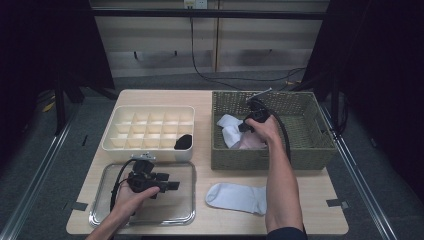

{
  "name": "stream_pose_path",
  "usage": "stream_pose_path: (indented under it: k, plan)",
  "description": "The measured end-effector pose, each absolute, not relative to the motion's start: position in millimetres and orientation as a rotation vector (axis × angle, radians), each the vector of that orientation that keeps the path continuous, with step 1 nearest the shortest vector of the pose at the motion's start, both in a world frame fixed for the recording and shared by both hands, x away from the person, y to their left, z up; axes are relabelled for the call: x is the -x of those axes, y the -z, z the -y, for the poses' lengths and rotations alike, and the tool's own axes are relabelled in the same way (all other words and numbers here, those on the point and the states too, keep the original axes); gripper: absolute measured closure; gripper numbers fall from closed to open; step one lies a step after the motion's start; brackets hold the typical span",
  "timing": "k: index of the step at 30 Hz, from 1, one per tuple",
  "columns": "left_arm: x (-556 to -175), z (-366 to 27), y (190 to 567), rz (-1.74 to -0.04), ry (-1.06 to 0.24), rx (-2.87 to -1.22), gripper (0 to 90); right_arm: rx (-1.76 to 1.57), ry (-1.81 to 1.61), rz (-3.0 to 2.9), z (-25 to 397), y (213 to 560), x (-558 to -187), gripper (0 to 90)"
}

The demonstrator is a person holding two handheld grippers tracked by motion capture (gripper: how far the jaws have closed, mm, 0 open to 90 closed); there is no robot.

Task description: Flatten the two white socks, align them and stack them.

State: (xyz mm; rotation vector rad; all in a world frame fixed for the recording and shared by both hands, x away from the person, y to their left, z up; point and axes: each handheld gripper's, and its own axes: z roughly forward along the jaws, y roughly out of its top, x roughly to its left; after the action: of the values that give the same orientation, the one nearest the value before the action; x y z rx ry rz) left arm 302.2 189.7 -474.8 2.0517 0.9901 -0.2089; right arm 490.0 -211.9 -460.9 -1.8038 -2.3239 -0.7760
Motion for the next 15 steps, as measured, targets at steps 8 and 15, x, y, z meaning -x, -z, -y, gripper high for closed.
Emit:
stream_pose_path:
  k: [8,15]
  plan:
    - [-301.9,-189.9,474.4,-0.996,0.207,-2.044,32.5,1.785,0.913,2.314,213.6,451.9,-488.0,88.0]
    - [-302.4,-191.5,473.5,-0.989,0.201,-2.045,32.5,1.738,1.059,2.251,218.9,438.7,-483.6,88.1]
